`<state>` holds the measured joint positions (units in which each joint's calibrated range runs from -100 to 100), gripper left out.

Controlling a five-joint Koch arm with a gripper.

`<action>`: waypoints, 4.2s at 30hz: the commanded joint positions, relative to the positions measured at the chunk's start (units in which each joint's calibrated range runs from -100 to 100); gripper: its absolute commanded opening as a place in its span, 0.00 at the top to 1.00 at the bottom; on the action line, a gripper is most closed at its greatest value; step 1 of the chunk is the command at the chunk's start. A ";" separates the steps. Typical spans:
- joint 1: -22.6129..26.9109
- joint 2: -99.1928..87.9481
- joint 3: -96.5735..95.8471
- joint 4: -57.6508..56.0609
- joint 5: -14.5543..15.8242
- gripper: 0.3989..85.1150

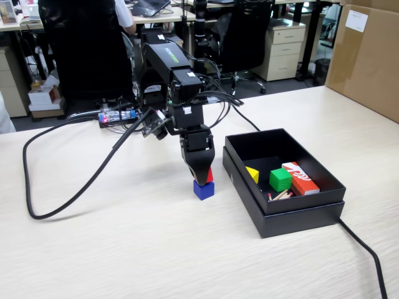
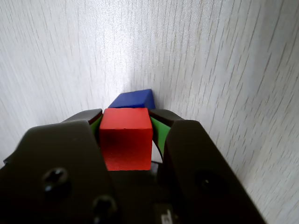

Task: Put the red cube on top of the blue cube

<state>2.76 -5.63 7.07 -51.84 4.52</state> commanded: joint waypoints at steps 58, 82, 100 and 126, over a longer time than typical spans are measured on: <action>-3.13 -74.75 -53.31 15.68 -3.08 0.43; -0.83 -81.75 -95.02 63.29 -3.91 0.44; -1.07 -80.26 -104.45 69.68 -3.81 0.44; -1.12 -80.37 -104.45 69.42 -3.76 0.43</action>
<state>1.64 -86.54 -97.44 17.38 0.71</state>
